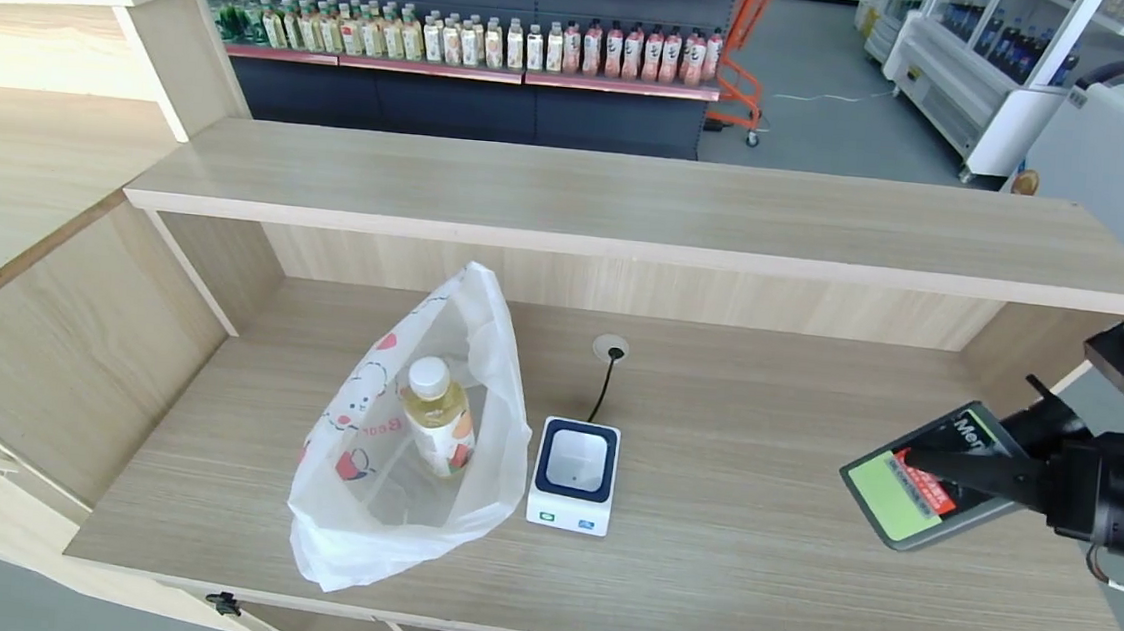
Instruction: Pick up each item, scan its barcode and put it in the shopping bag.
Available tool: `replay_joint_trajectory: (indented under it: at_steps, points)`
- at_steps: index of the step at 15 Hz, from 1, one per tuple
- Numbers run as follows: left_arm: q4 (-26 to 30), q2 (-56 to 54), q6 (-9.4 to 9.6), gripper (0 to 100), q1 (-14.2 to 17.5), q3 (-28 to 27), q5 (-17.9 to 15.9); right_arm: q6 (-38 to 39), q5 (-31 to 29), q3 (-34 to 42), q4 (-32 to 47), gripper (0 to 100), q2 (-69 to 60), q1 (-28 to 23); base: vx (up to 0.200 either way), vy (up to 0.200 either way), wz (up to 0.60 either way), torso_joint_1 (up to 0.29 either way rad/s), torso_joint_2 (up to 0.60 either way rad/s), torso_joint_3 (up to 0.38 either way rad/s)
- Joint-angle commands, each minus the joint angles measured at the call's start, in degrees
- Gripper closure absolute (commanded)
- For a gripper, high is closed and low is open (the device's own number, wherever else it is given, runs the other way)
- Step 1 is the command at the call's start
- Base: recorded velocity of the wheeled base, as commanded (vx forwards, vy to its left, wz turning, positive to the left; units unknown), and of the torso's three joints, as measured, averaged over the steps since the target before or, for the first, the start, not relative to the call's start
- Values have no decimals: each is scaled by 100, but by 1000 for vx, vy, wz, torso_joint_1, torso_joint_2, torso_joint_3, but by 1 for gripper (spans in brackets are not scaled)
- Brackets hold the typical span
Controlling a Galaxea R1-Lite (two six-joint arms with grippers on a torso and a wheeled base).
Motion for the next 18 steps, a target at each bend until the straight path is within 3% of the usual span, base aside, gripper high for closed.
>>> replay_joint_trajectory:
  at_steps: [1, 7, 18]
  points:
    - [0, -2, -8, 0, 0, 0, 1, -266, -35, -50, -41, 100, 668, 191, 0, 0, 0, 0, 0, 0]
    - [0, -2, 1, 0, 0, 0, 1, -266, 123, -261, -498, 100, 1494, 911, 0, 0, 0, 0, 0, 0]
    - [0, -2, 1, 0, 0, 0, 1, -275, 18, -533, -1667, 100, 2777, 1535, 0, 0, 0, 0, 0, 0]
